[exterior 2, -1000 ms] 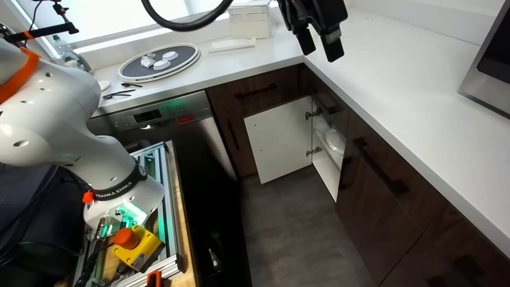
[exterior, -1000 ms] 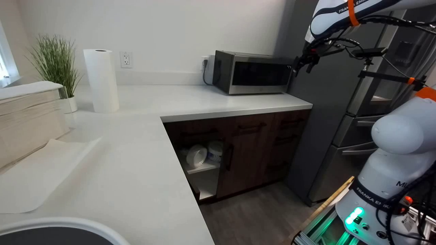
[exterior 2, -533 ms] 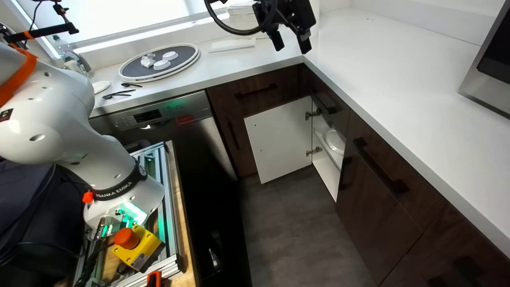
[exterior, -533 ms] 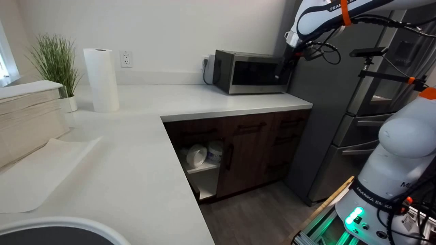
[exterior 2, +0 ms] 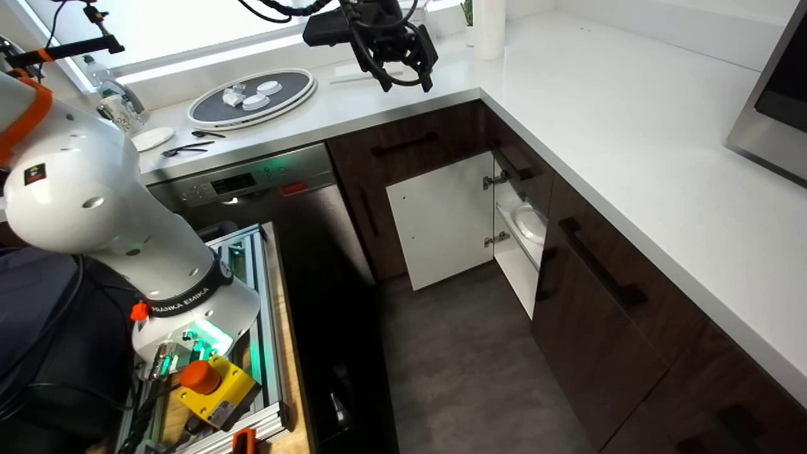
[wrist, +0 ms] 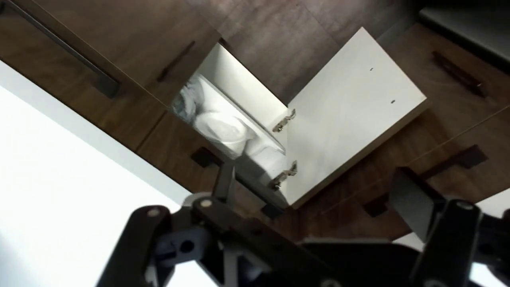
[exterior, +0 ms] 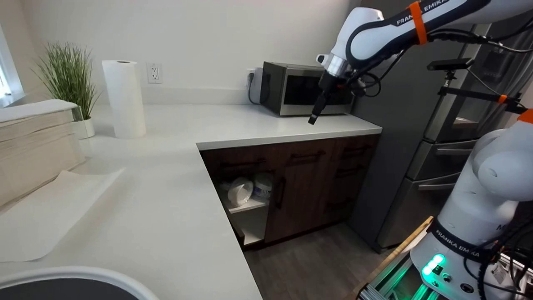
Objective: Close the cabinet door
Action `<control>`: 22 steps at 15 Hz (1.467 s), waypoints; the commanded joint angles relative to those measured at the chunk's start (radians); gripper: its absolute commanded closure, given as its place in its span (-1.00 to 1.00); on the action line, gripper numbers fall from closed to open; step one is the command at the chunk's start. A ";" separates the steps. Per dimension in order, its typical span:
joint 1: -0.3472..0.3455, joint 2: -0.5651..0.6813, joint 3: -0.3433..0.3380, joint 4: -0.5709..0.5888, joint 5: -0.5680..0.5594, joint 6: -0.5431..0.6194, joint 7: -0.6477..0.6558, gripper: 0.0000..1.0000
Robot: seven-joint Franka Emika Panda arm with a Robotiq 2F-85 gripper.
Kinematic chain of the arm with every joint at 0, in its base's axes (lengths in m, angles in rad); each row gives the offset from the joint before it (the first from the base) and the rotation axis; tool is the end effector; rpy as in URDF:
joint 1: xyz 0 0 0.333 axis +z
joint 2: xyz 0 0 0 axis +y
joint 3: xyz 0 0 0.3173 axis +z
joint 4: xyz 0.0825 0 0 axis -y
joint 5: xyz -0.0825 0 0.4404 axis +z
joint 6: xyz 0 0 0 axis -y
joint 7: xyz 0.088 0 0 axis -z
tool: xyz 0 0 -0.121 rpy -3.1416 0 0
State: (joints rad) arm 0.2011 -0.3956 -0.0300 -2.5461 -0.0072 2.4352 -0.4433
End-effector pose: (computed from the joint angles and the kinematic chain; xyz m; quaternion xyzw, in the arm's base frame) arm 0.4788 0.0831 0.3939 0.9427 0.3019 0.1409 0.0161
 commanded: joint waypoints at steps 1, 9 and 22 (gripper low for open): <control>0.113 0.018 0.009 -0.089 0.097 0.130 -0.135 -1.00; 0.433 0.202 0.019 -0.146 0.433 0.367 -0.540 -1.00; 0.436 0.351 0.083 -0.113 0.638 0.454 -0.724 -1.00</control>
State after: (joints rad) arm 0.6374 -0.1419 0.0260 -2.6811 0.5039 2.8088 -1.0584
